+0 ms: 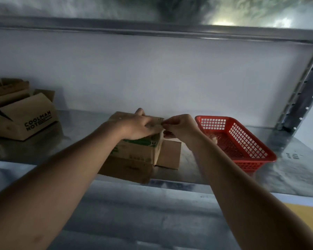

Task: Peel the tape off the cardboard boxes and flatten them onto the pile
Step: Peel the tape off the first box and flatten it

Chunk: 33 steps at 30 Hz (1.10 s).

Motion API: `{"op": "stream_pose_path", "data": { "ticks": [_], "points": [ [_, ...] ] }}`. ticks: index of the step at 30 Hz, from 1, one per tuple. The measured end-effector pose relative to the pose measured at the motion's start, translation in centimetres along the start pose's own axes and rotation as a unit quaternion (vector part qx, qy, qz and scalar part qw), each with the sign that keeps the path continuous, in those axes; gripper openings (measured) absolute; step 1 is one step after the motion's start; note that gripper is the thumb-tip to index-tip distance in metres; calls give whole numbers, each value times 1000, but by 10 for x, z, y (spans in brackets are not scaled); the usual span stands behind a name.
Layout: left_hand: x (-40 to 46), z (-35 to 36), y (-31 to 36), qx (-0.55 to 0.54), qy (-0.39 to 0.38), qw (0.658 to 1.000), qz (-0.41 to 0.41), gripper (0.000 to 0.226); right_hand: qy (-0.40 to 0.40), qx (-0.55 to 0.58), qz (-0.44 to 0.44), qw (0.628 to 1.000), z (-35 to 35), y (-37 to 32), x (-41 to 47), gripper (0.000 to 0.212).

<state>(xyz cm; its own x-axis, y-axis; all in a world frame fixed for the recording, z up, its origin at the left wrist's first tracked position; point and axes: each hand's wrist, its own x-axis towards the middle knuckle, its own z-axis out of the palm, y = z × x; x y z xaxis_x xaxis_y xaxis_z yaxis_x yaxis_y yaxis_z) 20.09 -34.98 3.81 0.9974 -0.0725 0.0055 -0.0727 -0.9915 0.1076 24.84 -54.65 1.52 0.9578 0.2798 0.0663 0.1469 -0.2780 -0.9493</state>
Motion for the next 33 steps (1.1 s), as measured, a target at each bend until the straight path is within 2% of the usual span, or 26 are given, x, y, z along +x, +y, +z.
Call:
{"op": "stream_pose_path", "data": {
  "ticks": [2, 6, 10, 12, 14, 19, 22, 26, 31, 33],
  "points": [
    [1, 4, -2, -34, -5, 999, 23, 88, 6, -13, -18, 1000, 6, -1, -1, 8],
    [1, 5, -19, -114, -19, 993, 38, 72, -1, -142, -99, 985, 10, 2, 0, 35],
    [1, 6, -35, -173, -36, 983, 45, 78, -31, -226, -229, 946, 19, 5, -4, 37],
    [1, 8, -39, -189, -36, 980, 49, 79, -9, -252, -306, 918, 24, 7, -3, 30],
    [2, 11, -41, -202, -30, 978, 54, 77, 14, -253, -339, 906, 26, 9, -2, 24],
    [5, 16, -48, -226, -26, 972, 54, 85, 27, -246, -316, 916, 29, 8, -3, 19],
    [5, 17, -52, -235, -19, 970, 61, 94, 6, -269, -297, 916, 29, 2, -1, 15],
    [6, 18, -55, -238, -13, 968, 74, 92, -20, -288, -282, 915, 30, -3, 2, 10],
    [1, 18, -56, -222, -20, 970, 101, 85, 17, -180, -216, 960, 30, 5, 7, 7],
    [0, 18, -56, -217, -18, 970, 106, 83, 30, -177, -207, 962, 31, 5, 8, 7]
  ]
}}
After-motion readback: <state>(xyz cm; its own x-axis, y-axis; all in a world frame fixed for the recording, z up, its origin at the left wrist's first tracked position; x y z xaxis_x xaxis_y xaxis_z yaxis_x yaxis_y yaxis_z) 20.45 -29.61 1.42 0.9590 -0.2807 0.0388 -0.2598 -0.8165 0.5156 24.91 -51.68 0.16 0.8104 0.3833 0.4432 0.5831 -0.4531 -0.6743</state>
